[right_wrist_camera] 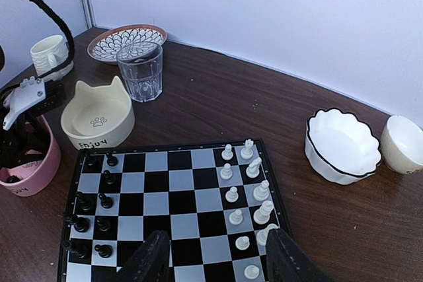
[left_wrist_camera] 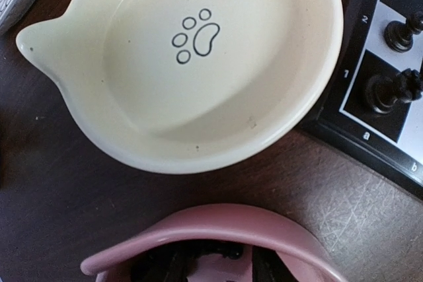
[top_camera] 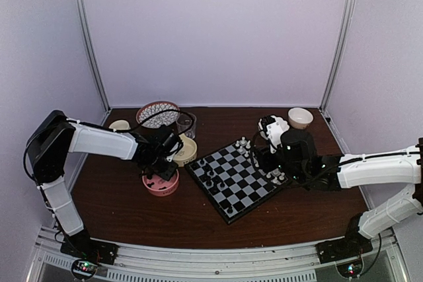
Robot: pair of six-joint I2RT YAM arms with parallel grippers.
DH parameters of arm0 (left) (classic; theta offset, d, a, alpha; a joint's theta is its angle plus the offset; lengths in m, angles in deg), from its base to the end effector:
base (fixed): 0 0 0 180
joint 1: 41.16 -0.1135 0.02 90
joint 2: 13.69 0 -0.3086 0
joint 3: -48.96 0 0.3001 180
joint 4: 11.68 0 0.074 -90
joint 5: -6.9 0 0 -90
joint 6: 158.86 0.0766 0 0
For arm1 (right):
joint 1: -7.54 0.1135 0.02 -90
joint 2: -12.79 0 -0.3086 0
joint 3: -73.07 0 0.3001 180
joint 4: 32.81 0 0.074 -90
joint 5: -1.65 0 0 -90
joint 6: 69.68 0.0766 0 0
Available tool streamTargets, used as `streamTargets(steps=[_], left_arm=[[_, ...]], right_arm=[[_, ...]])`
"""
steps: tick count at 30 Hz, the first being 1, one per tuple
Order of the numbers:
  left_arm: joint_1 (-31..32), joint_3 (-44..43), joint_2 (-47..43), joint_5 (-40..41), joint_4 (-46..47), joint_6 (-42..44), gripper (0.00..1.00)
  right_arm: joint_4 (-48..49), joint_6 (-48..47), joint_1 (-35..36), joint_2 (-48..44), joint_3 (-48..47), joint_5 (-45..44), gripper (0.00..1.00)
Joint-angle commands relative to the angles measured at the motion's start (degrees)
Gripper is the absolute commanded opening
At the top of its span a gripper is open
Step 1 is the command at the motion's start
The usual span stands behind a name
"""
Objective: Set up the chess pieces on the board
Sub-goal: Pick up the knight from the storage box.
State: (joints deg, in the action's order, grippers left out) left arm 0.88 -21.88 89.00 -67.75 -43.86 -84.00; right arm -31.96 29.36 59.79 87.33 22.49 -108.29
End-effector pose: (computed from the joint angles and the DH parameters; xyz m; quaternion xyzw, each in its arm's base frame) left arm 0.3162 -0.2578 0.1233 0.1954 0.9462 0.0077 0.2578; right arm 0.2326 0.2578 0.2318 -0.2139 0.7992 0.1524 0.5406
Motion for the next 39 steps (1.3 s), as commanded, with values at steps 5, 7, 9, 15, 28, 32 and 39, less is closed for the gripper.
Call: streamTargets(steps=[5,7,9,15,28,32,39], left_arm=[[-1.3,-2.4,1.6,-3.6,-2.9,-0.9,0.32],[-1.4,-2.8,2.0,-3.6,-3.9,-1.4,0.31],[-1.4,-3.0,2.0,-3.6,-4.4,-1.7,0.30],[-1.4,-2.4,0.6,-3.9,-4.3,-2.1,0.24],[-1.4,3.0,-9.6,-8.3,-3.0,-4.9,0.22],[-1.4,3.6,-10.4,-8.8,-2.4,-5.3,0.23],[-2.5,1.8,-7.1,-8.6,-1.2,-7.1,0.20]], right_arm=[[0.2,0.5,-0.4,-1.2,0.0,0.0,0.52],[0.1,0.5,-0.5,-1.3,0.0,0.0,0.53],[0.1,0.5,-0.5,-1.3,0.1,0.0,0.52],[0.1,0.5,-0.5,-1.4,0.0,0.2,0.52],[0.0,-0.1,-0.5,-1.6,-0.5,3.9,0.52],[0.1,-0.3,-0.5,-1.1,-0.7,4.9,0.52],[0.2,-0.4,-0.5,0.0,-1.0,5.4,0.52]])
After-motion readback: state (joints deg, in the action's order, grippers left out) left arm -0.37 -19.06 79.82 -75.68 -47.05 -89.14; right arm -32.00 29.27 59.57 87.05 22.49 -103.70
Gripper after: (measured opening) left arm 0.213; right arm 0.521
